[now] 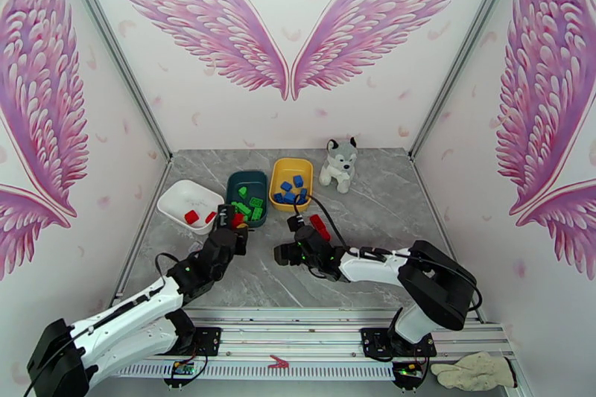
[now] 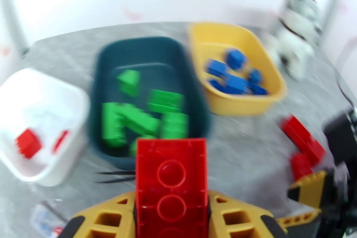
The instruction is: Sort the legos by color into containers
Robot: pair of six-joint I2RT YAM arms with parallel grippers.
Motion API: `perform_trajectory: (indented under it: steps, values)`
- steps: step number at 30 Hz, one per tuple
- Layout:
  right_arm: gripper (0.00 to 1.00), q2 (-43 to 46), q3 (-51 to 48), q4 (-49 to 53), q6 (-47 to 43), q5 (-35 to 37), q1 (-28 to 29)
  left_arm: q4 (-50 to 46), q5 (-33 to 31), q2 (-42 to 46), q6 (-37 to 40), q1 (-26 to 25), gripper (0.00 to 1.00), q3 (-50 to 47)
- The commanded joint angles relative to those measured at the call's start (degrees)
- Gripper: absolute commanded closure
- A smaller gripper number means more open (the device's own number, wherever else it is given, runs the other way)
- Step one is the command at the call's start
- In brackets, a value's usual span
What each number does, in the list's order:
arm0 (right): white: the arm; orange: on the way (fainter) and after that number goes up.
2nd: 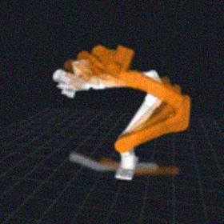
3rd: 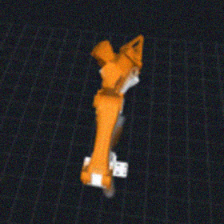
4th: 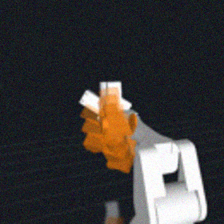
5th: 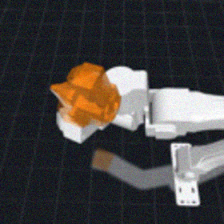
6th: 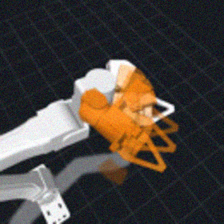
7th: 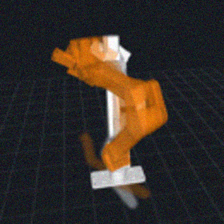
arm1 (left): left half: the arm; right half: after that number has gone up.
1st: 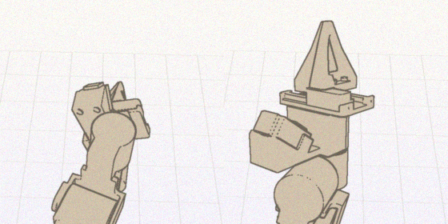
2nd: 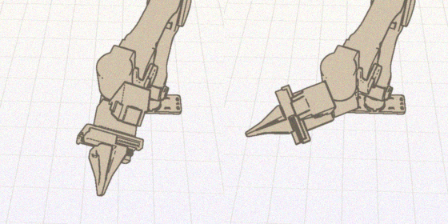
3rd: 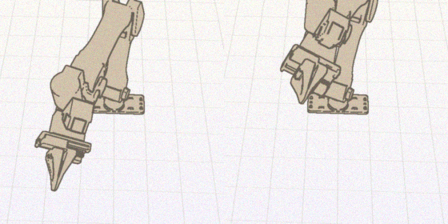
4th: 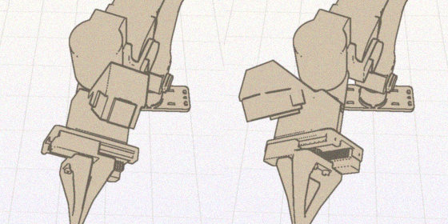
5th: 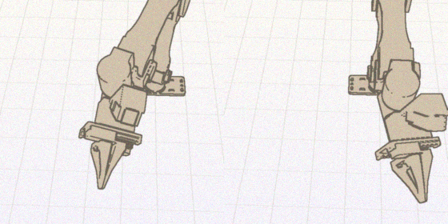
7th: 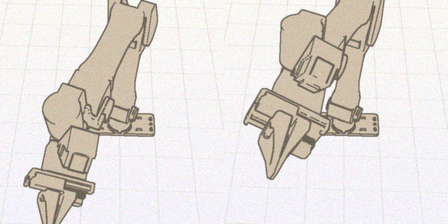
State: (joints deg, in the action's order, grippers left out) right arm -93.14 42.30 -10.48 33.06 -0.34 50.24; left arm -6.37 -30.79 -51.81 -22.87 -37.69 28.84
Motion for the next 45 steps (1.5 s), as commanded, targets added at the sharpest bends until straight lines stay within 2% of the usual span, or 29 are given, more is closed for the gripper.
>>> perform_trajectory:
  steps: [1, 4, 9, 13, 17, 18, 21, 23, 26, 29, 32, 36, 45]
  values:
    - [0.21, -1.8, 3.7, -0.7, -1.7, -1.4, -0.3, -5.6, 2.4, -0.5, -2.5, 6.9, 0.7, 2.1]
    - [0.21, -2.9, 5.2, -0.4, -1.9, -1.7, -0.3, -6.5, 2.5, -4.3, -3.7, 11.9, 0.71, 4.7]
    - [0.21, -4.2, 6.4, -0.5, -2.0, -2.5, -0.3, -5.0, 6.3, -13.7, -5.2, 21.6, 0.74, 9.5]
    - [0.21, -4.9, 6.8, -0.5, -2.1, -4.1, -0.3, -4.3, 6.2, -18.8, -5.8, 26.8, 0.74, 13.4]
    - [0.22, -4.1, 6.7, 0.4, -2.7, -4.0, -0.3, -3.9, 9.4, -25.4, -6.2, 30.9, 0.7, 18.0]
    - [0.22, -3.6, 6.6, 0.7, -3.0, -3.8, -0.3, -4.2, 9.4, -27.5, -6.0, 31.2, 0.65, 19.4]
    - [0.21, -1.4, 5.2, 1.3, -3.4, -2.5, -0.3, -5.1, 9.5, -30.9, -5.9, 31.5, 0.39, 21.8]
    - [0.2, 0.1, 4.0, 1.6, -3.5, -1.6, -0.3, -5.0, 9.6, -30.3, -5.9, 31.2, 0.29, 21.5]
    - [0.19, 2.1, 2.1, 1.7, -3.8, -0.2, -0.4, -5.3, 7.9, -26.6, -5.7, 29.5, 0.24, 19.6]
    - [0.19, 3.8, 0.2, 1.6, -3.6, 0.7, -0.4, -6.5, 6.2, -21.5, -5.0, 25.6, 0.2, 17.6]
    - [0.17, 5.2, -1.7, 1.8, -3.6, 2.1, -0.4, -7.7, 3.6, -17.3, -4.5, 19.0, 0.16, 15.4]
    - [0.16, 6.8, -4.5, 2.1, -3.5, 4.7, -0.8, -7.5, 3.1, -14.4, -6.1, 10.1, 0.14, 11.9]
    - [0.13, 10.7, -9.9, 2.6, -2.7, 7.6, -2.6, -5.9, -4.7, -18.8, -13.0, -11.2, 0.11, 7.6]
